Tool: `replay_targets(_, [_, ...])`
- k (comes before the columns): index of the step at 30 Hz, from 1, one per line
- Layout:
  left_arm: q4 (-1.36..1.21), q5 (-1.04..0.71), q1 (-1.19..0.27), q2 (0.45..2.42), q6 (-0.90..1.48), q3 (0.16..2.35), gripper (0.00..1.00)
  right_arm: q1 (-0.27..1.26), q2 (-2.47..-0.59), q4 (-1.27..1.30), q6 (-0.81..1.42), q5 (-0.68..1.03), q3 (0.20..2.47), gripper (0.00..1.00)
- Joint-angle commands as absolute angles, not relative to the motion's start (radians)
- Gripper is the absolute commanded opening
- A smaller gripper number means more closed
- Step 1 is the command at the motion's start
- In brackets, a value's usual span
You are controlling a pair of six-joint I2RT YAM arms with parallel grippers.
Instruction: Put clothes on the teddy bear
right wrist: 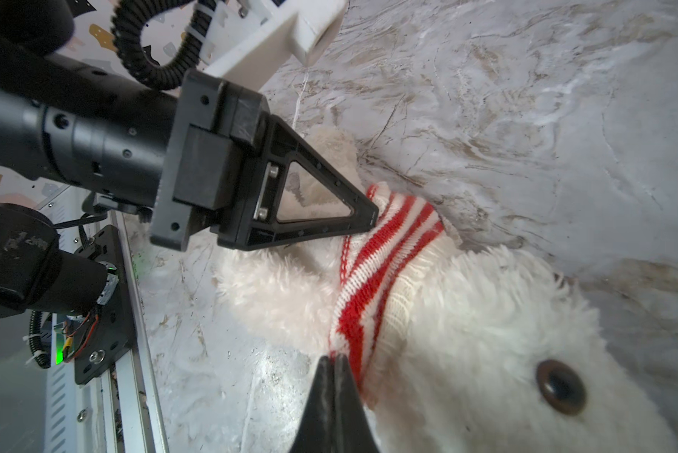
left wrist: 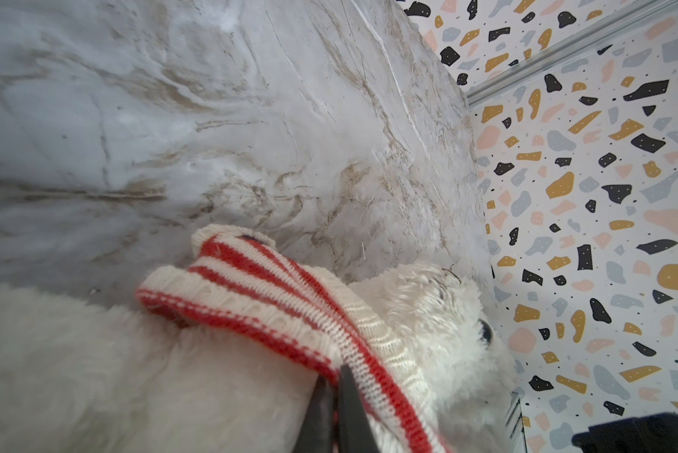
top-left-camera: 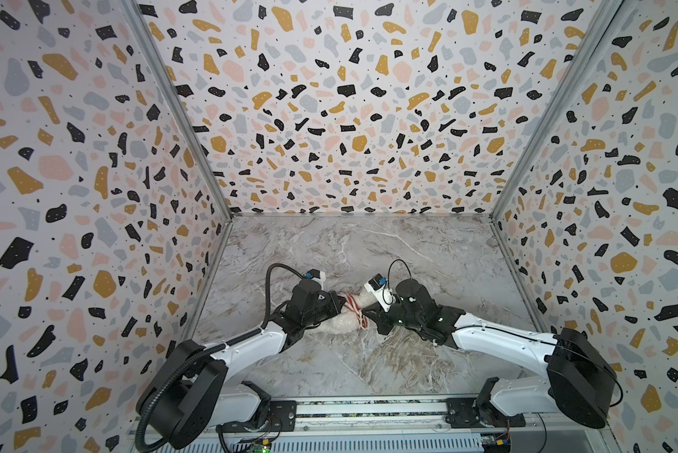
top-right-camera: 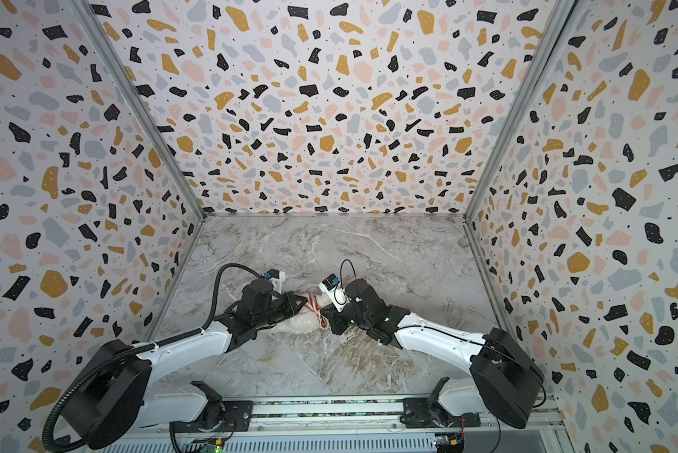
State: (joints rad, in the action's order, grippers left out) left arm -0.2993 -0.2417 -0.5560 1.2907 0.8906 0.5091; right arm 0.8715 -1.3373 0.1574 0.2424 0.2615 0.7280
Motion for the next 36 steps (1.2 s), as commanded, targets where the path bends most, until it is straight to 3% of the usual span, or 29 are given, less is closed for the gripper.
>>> replay_targets(1, [-0.308,-0.254,-0.549,1.28,0.842,0.494,0.0,0.867,-1.31,0.153,0.244,0.23,0.73,0.0])
replay_targets(17, [-0.258,-0.339,-0.548,1.259,0.741,0.507,0.0,0.77,-1.258,0.118,0.269,0.155,0.633,0.01])
replay_targets(27, [-0.273,-0.354,-0.547,1.273,0.746,0.506,0.0,0.772,-1.09,0.063,0.292,0.102,0.536,0.45])
replay_targets(36, [-0.28,-0.366,-0.546,1.278,0.744,0.508,0.0,0.733,-1.12,0.041,0.285,0.097,0.533,0.56])
